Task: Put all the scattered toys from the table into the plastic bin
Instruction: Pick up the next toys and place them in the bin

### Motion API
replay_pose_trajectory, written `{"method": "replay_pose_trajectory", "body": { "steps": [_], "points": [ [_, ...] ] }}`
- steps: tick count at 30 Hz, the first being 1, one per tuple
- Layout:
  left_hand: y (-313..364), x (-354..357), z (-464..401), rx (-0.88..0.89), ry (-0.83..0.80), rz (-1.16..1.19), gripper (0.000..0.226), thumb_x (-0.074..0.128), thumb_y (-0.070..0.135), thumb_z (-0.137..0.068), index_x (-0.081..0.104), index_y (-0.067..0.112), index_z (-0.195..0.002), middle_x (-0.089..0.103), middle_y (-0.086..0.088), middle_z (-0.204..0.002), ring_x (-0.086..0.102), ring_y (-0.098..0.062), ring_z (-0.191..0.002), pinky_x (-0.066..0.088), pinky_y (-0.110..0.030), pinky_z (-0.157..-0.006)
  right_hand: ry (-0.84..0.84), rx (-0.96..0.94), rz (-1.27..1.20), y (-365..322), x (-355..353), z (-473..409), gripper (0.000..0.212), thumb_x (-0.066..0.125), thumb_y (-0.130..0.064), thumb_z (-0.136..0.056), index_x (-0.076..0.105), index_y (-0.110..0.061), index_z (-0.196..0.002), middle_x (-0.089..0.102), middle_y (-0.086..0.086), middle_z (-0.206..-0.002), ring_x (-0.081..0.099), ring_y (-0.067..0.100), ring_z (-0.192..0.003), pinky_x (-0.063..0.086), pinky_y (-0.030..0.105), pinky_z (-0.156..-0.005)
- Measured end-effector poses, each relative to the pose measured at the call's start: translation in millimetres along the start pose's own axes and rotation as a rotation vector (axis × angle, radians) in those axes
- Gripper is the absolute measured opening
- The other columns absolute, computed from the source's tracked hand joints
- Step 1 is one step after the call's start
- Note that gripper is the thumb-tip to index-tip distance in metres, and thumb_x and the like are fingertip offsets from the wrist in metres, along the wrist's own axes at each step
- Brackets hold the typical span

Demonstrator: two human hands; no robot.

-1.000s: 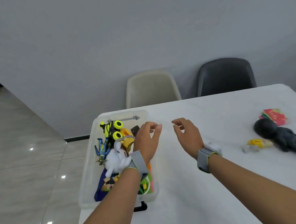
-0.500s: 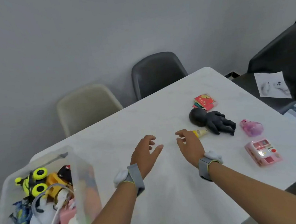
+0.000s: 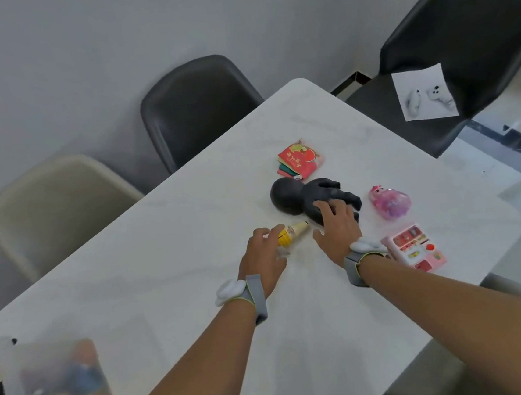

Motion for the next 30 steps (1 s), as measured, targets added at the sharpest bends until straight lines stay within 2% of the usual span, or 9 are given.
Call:
{"method": "replay_pose_trajectory", "body": {
  "steps": [5, 9, 11, 13, 15, 17, 22, 26, 30],
  "points": [
    [-0.5, 25.0, -39.0, -0.041, -0.107, -0.110, 0.080, 0.068, 0.025, -0.084, 0.025, 0.042, -0.149, 0.024, -0.002, -0.153, 0.034, -0.025, -0.137, 0.051, -0.038, -0.094, -0.067, -0.002, 0.094, 7.7, 6.7, -48.9, 0.074, 0.063, -0.035, -0.082, 0.026, -0.033, -0.147, 0.027, 0.014, -0.150, 0.035, 0.040, -0.132, 0.046, 0.050, -0.095],
    [-4.6, 43.2, -55.5, -0.032, -0.187, -0.177, 0.089, 0.070, 0.023, -0.083, 0.018, 0.042, -0.153, 0.019, -0.007, -0.157, 0.031, -0.031, -0.139, 0.051, -0.043, -0.096, -0.137, -0.046, 0.120, 3.0, 18.0, -77.4, 0.085, 0.063, -0.044, -0.079, 0.015, -0.040, -0.149, 0.011, 0.009, -0.160, 0.015, 0.041, -0.145, 0.031, 0.059, -0.110],
    [-7.9, 51.5, -60.8, -0.036, -0.229, -0.183, 0.089, 0.069, 0.022, -0.084, 0.017, 0.041, -0.153, 0.021, -0.007, -0.156, 0.034, -0.031, -0.135, 0.051, -0.044, -0.095, -0.201, -0.018, 0.129, 3.2, 27.1, -88.5, 0.090, 0.063, -0.049, -0.078, 0.010, -0.042, -0.151, 0.005, 0.007, -0.162, 0.008, 0.040, -0.148, 0.024, 0.062, -0.113],
    [-10.4, 58.9, -63.6, -0.042, -0.263, -0.195, 0.080, 0.067, 0.021, -0.086, 0.023, 0.037, -0.152, 0.032, -0.006, -0.146, 0.043, -0.031, -0.125, 0.053, -0.044, -0.089, -0.246, -0.004, 0.157, 1.7, 35.1, -93.2, 0.088, 0.060, -0.049, -0.081, 0.009, -0.039, -0.152, 0.015, 0.009, -0.159, 0.014, 0.039, -0.145, 0.023, 0.064, -0.111],
    [-10.9, 62.3, -65.6, -0.030, -0.260, -0.217, 0.064, 0.065, 0.022, -0.087, 0.035, 0.030, -0.144, 0.043, -0.006, -0.128, 0.052, -0.030, -0.111, 0.054, -0.041, -0.079, -0.232, -0.019, 0.256, -3.1, 37.6, -95.1, 0.079, 0.054, -0.048, -0.087, 0.012, -0.035, -0.153, 0.031, 0.013, -0.148, 0.027, 0.037, -0.137, 0.029, 0.061, -0.107],
    [-12.3, 66.0, -67.2, -0.025, -0.265, -0.206, 0.054, 0.066, 0.024, -0.086, 0.042, 0.023, -0.134, 0.045, -0.007, -0.118, 0.055, -0.030, -0.101, 0.053, -0.040, -0.074, -0.187, -0.025, 0.327, -7.8, 33.5, -99.8, 0.069, 0.051, -0.044, -0.091, 0.019, -0.030, -0.150, 0.038, 0.014, -0.138, 0.035, 0.036, -0.129, 0.038, 0.058, -0.099],
    [-25.1, 74.3, -62.0, -0.114, -0.290, -0.064, 0.055, 0.070, 0.033, -0.080, 0.039, 0.015, -0.122, 0.046, -0.006, -0.109, 0.061, -0.034, -0.078, 0.047, -0.034, -0.063, -0.178, -0.045, 0.297, -11.2, 27.0, -113.1, 0.056, 0.052, -0.036, -0.094, 0.027, -0.024, -0.143, 0.048, 0.014, -0.123, 0.048, 0.034, -0.113, 0.049, 0.044, -0.081],
    [-47.5, 64.0, -47.0, -0.271, -0.166, 0.129, 0.050, 0.070, 0.036, -0.078, 0.035, 0.020, -0.110, 0.051, -0.001, -0.104, 0.059, -0.029, -0.082, 0.043, -0.031, -0.065, -0.157, -0.058, 0.119, -18.1, 27.1, -101.4, 0.050, 0.052, -0.037, -0.092, 0.031, -0.024, -0.135, 0.054, 0.010, -0.106, 0.061, 0.034, -0.083, 0.050, 0.039, -0.067],
    [-75.1, 41.2, -26.0, -0.420, -0.041, 0.239, 0.051, 0.070, 0.041, -0.075, 0.029, 0.029, -0.103, 0.053, 0.003, -0.100, 0.057, -0.024, -0.079, 0.040, -0.030, -0.063, -0.098, -0.013, -0.035, -35.5, 32.8, -72.2, 0.028, 0.046, -0.034, -0.091, 0.033, -0.026, -0.115, 0.053, 0.005, -0.090, 0.056, 0.029, -0.065, 0.052, 0.040, -0.059]
  ]
}}
Point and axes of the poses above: each hand's wrist, its own z-axis away from the middle knuckle, its own x-axis out of the palm, y = z × x, the point moved 9 cm from there along -z, towards the middle knuckle
